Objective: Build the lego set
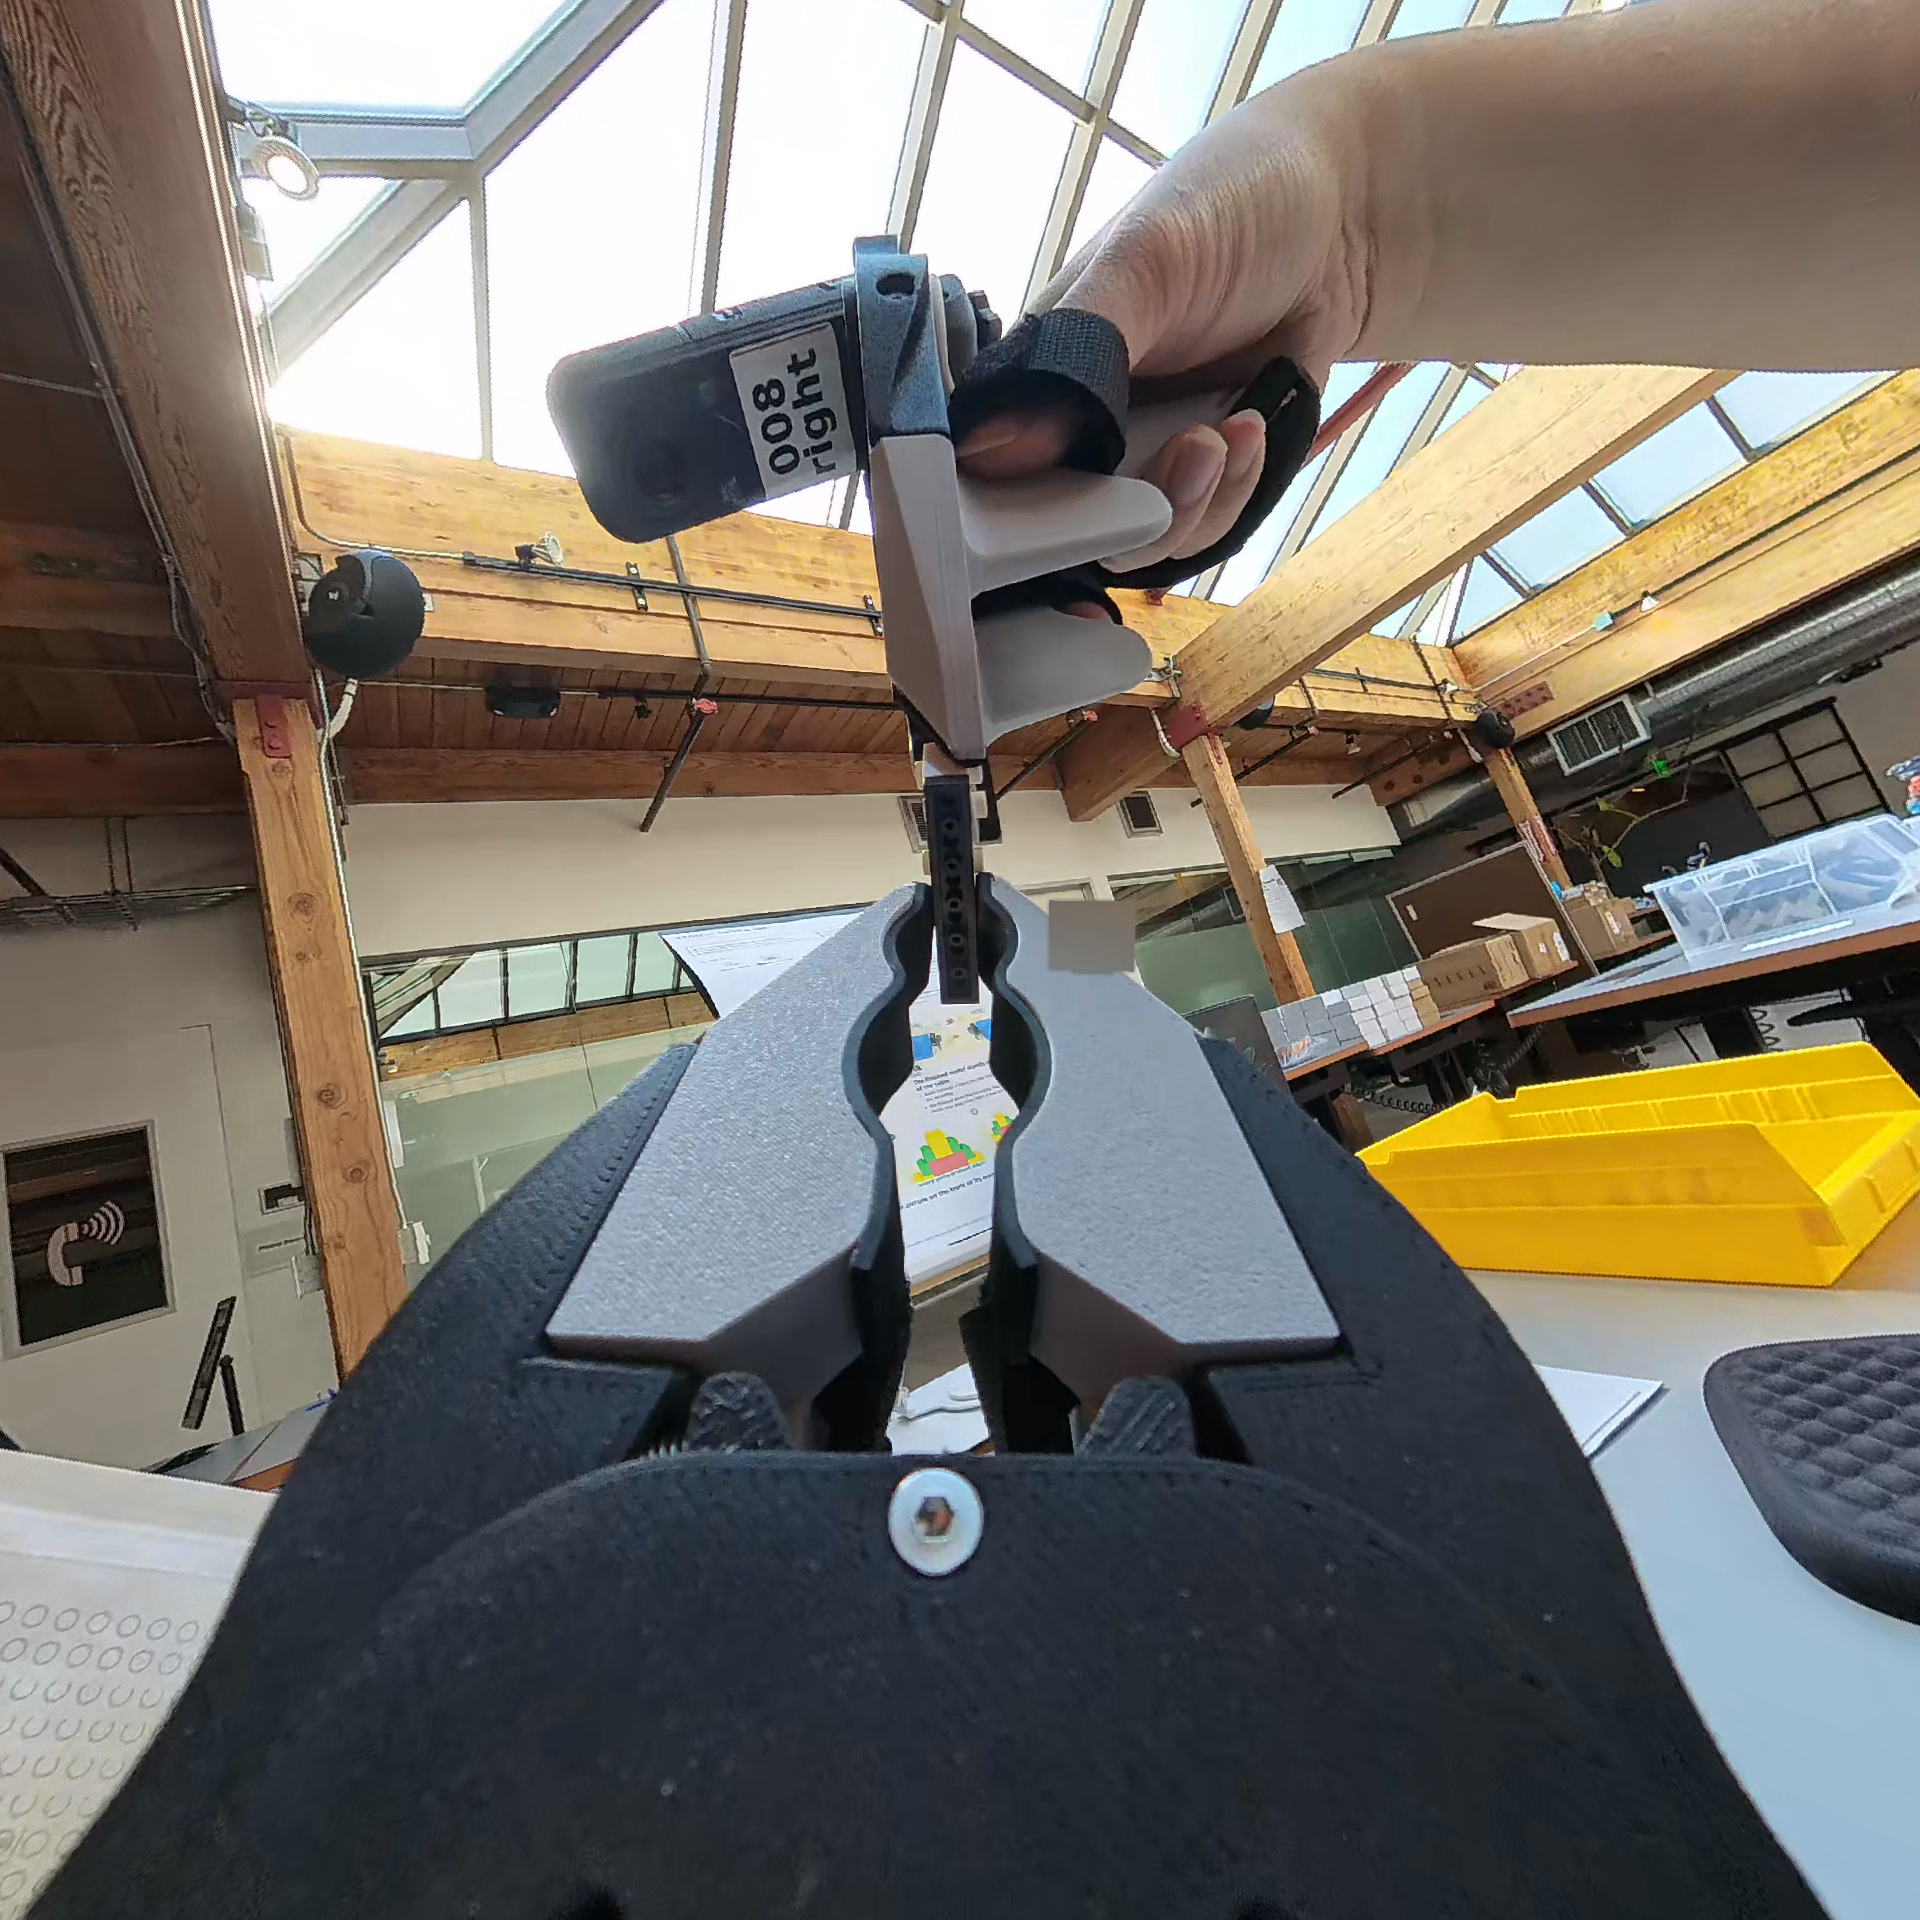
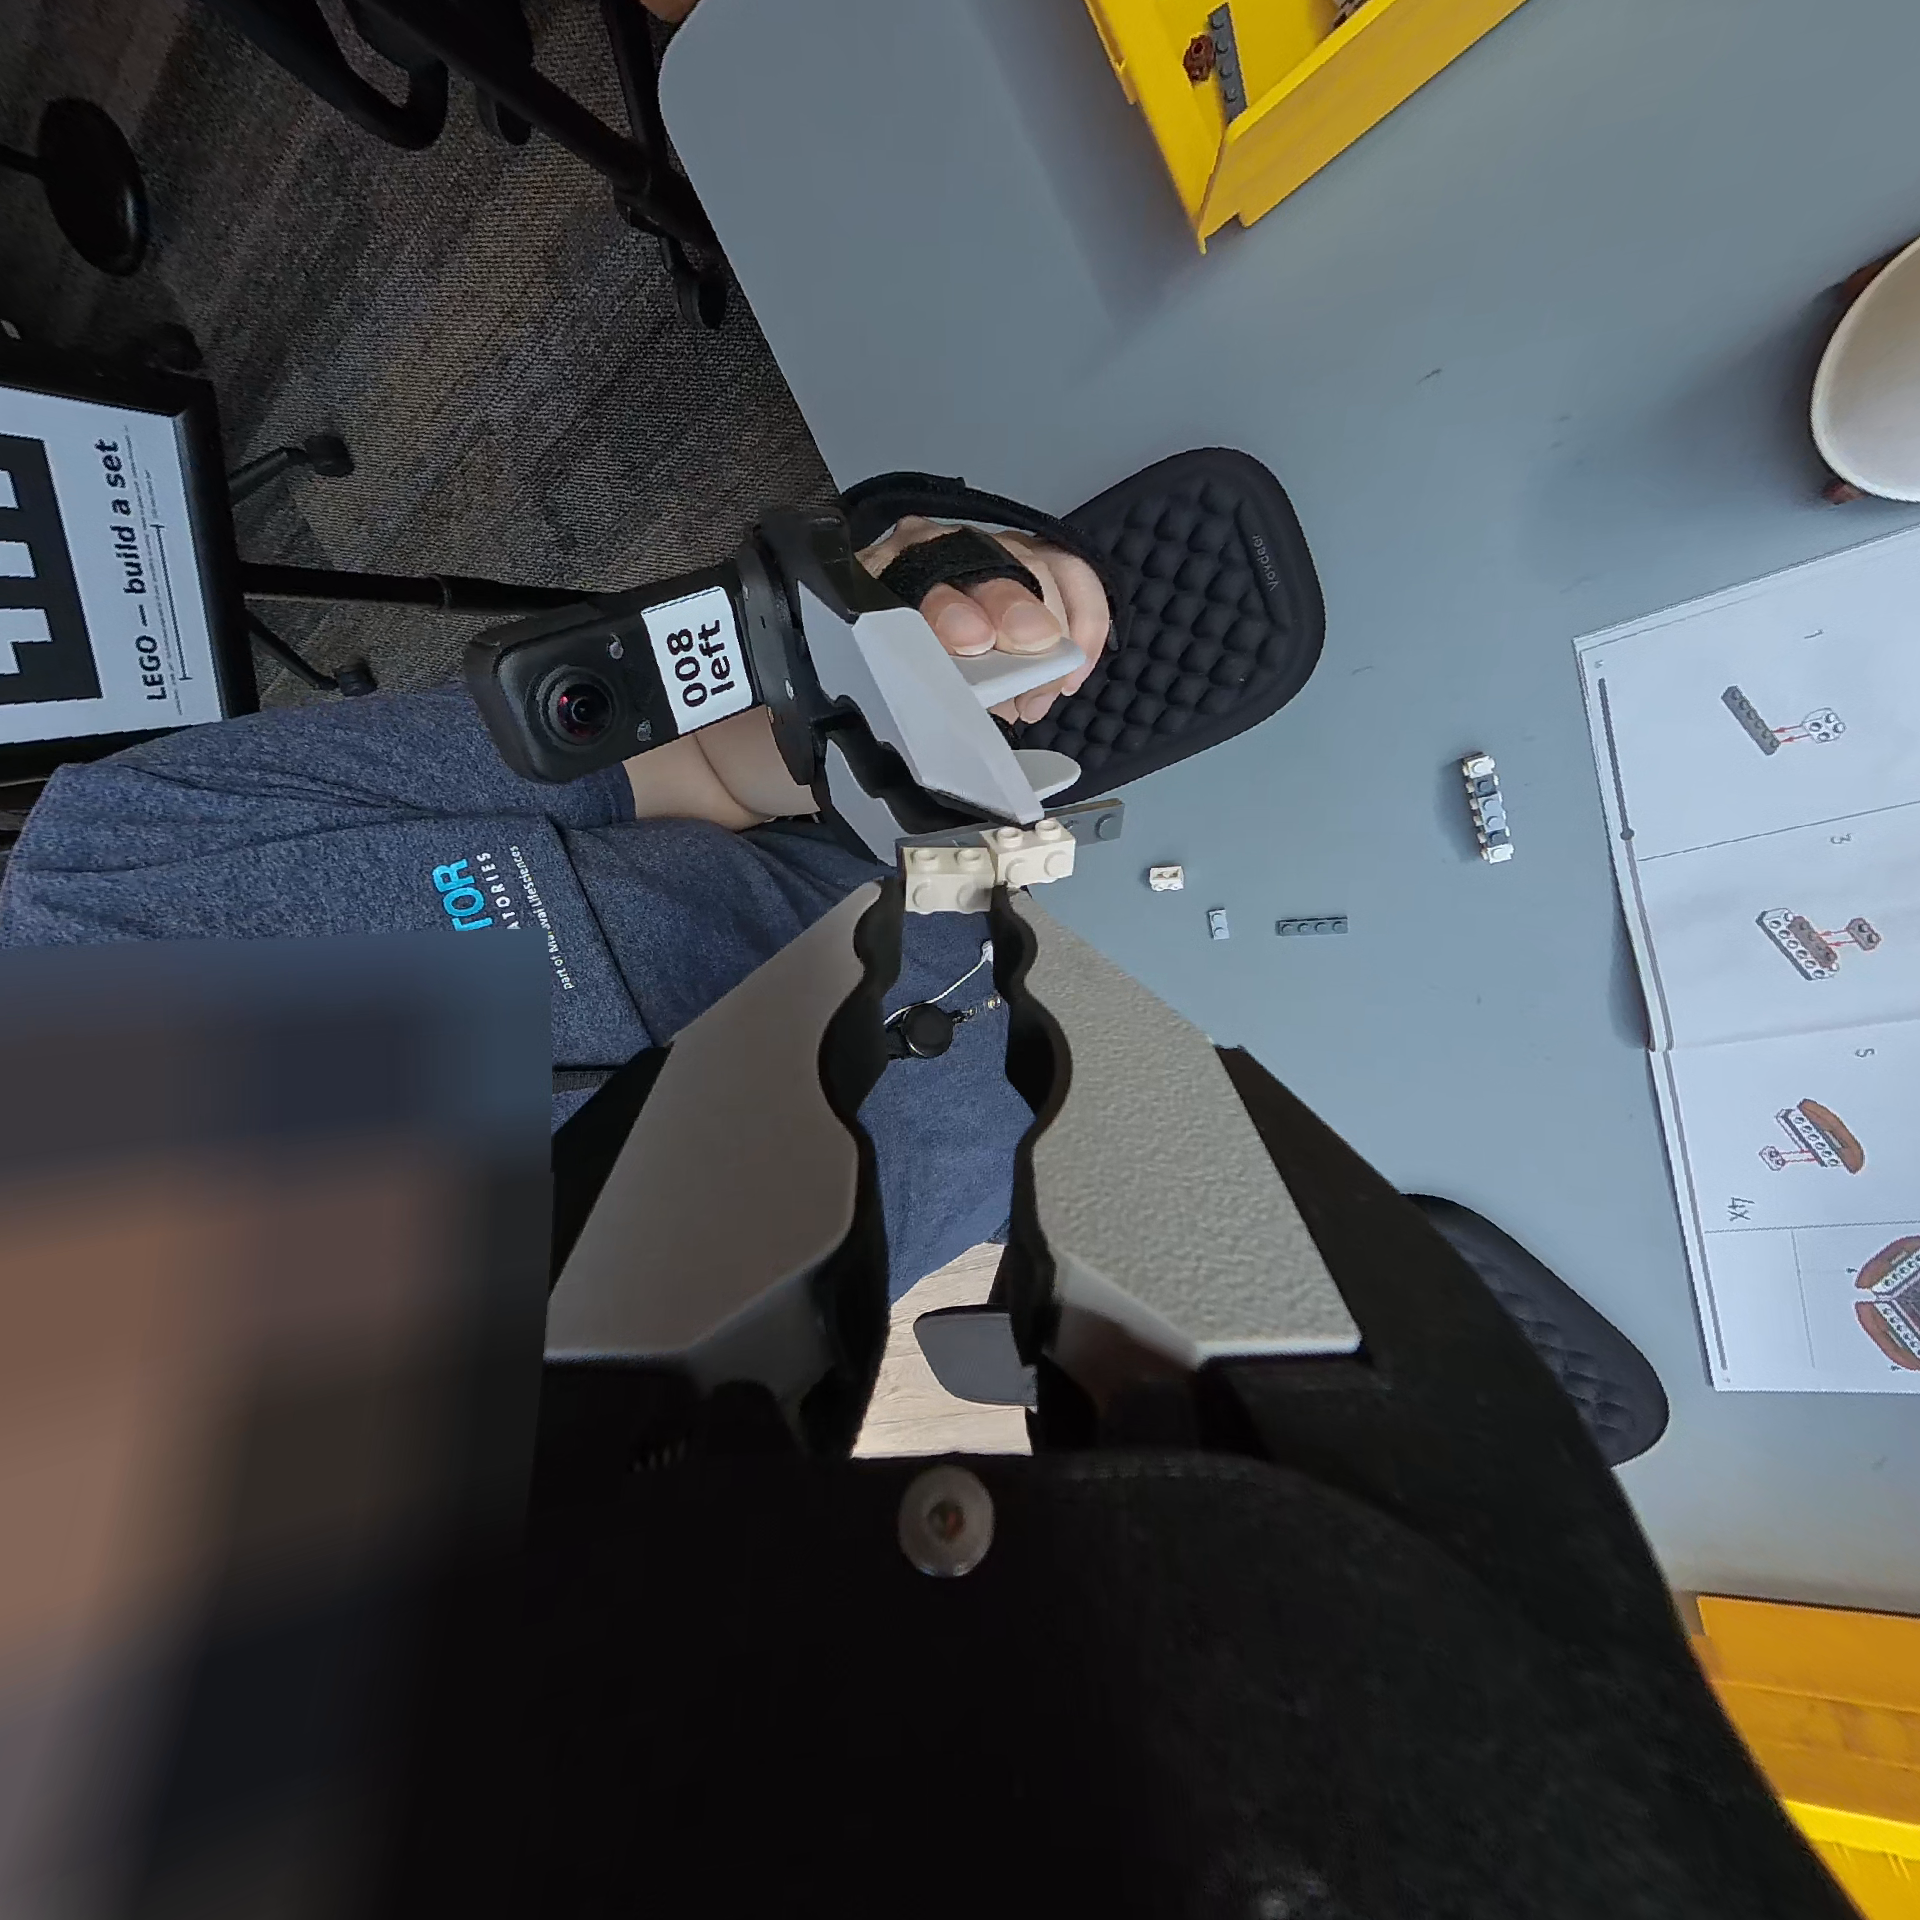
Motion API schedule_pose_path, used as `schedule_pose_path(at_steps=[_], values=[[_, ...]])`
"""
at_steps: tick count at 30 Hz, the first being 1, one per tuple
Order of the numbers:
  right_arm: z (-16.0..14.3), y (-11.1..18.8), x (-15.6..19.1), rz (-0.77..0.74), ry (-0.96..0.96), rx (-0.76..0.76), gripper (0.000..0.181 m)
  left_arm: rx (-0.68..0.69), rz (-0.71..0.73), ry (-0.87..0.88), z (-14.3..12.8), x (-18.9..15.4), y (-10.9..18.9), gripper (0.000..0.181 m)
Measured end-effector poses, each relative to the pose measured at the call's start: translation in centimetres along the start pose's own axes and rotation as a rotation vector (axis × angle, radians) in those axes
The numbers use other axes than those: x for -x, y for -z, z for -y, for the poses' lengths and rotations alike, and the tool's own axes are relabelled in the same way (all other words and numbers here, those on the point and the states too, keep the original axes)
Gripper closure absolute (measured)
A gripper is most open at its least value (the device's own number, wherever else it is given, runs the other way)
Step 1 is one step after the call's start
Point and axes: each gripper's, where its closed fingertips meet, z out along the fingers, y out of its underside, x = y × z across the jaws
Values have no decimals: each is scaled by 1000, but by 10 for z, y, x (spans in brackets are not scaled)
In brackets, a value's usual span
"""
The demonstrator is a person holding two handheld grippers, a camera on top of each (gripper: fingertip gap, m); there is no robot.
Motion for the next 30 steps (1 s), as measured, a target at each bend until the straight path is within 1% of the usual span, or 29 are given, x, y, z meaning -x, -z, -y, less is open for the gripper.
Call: schedule_pose_path(at_steps=[9, 17, 23, 30], values=[[3, 3, -1, -38, 31, -13, 165, -2, -8, 3, 0, -4, -2, 176], [0, 2, 0, -50, 61, 13, 166, -3, -11, 18, 0, -4, -2, 176], [-3, 1, 0, -61, 50, 46, 166, 7, -2, -9, -2, -5, -3, 176], [-2, 0, -2, -57, 41, 41, 166, 14, 2, -26, -3, -5, -2, 176]])
